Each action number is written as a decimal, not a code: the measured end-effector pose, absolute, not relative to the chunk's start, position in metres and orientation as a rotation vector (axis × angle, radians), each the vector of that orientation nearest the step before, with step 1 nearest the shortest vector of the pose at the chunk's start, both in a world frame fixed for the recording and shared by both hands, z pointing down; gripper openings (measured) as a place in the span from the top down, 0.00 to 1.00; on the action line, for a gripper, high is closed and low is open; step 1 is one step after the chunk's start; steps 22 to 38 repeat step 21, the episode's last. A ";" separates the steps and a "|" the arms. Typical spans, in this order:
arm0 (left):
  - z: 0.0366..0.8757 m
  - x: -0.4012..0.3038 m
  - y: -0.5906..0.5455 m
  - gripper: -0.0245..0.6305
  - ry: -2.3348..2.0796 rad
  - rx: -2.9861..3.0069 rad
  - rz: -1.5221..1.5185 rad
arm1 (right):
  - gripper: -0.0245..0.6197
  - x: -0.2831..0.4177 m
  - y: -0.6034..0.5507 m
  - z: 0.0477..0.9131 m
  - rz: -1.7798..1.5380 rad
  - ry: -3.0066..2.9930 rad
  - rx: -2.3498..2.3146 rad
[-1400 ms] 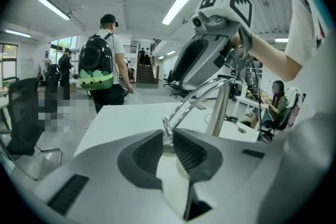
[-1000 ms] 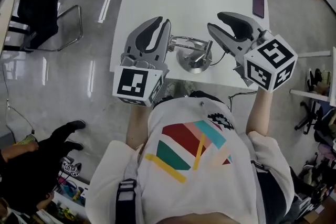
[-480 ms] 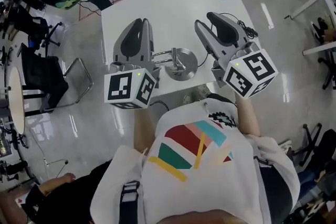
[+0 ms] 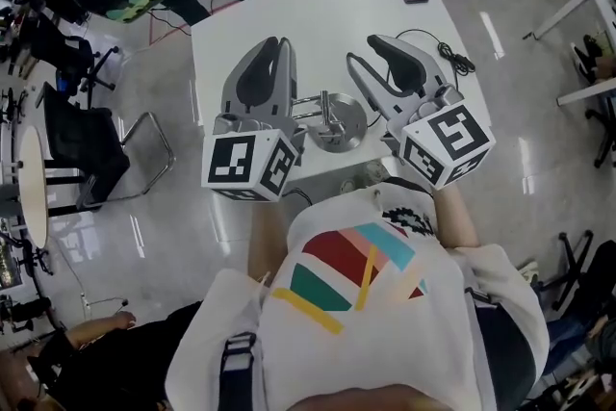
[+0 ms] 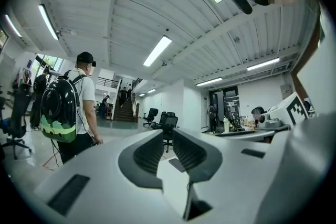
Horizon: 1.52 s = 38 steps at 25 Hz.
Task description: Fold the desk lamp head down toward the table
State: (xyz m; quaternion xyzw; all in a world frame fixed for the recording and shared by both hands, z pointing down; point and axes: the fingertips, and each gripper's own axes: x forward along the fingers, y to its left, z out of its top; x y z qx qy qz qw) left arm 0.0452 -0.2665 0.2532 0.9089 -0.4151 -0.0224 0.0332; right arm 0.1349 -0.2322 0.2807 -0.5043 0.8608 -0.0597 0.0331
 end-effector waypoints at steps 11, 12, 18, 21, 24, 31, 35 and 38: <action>0.252 0.050 -0.273 0.81 -1.269 2.774 -0.079 | 0.72 0.136 -0.239 0.277 -0.183 2.681 -1.540; 0.254 0.048 -0.272 0.81 -1.263 2.775 -0.076 | 0.72 0.134 -0.238 0.279 -0.186 2.681 -1.539; 0.260 0.035 -0.271 0.81 -1.241 2.777 -0.074 | 0.72 0.115 -0.236 0.286 -0.198 2.695 -1.526; 0.266 0.019 -0.270 0.81 -1.238 2.774 -0.074 | 0.72 0.098 -0.235 0.291 -0.195 2.702 -1.522; 0.266 0.019 -0.270 0.81 -1.238 2.774 -0.074 | 0.72 0.098 -0.235 0.291 -0.195 2.702 -1.522; 0.266 0.019 -0.270 0.81 -1.238 2.774 -0.074 | 0.72 0.098 -0.235 0.291 -0.195 2.702 -1.522; 0.266 0.019 -0.270 0.81 -1.238 2.774 -0.074 | 0.72 0.098 -0.235 0.291 -0.195 2.702 -1.522; 0.266 0.019 -0.270 0.81 -1.238 2.774 -0.074 | 0.72 0.098 -0.235 0.291 -0.195 2.702 -1.522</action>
